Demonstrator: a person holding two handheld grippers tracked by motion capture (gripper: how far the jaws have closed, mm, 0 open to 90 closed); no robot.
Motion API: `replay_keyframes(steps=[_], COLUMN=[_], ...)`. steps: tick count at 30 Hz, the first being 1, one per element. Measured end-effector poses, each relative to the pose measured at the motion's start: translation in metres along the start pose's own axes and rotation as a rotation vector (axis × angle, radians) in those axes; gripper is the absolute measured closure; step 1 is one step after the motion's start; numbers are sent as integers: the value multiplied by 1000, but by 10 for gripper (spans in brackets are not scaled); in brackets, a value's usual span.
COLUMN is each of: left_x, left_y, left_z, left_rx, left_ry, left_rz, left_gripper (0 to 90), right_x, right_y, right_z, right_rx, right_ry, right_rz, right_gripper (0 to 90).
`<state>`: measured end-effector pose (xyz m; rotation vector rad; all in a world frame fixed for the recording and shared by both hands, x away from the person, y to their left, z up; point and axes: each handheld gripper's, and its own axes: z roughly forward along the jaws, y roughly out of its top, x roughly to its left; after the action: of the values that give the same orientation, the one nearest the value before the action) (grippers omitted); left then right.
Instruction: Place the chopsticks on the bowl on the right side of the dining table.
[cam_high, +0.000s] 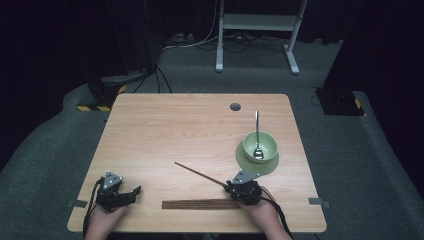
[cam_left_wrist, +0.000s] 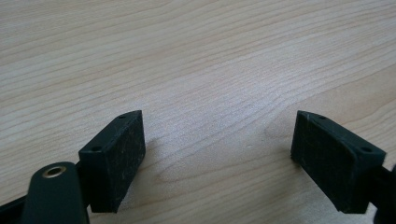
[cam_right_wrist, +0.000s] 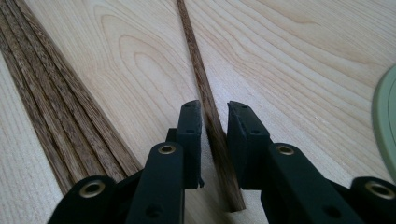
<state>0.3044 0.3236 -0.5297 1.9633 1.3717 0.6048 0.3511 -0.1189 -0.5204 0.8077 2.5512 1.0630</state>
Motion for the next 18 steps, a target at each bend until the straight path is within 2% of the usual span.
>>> replay_keyframes(steps=[18], left_x=[-1], left_y=[0], left_z=[0], left_rx=[1], left_ry=[-1], left_rz=[4], left_gripper=[180], right_x=[1], right_y=[-2], right_z=[0], right_rx=[-18], right_ry=[-3], right_rz=[-14], right_gripper=[815])
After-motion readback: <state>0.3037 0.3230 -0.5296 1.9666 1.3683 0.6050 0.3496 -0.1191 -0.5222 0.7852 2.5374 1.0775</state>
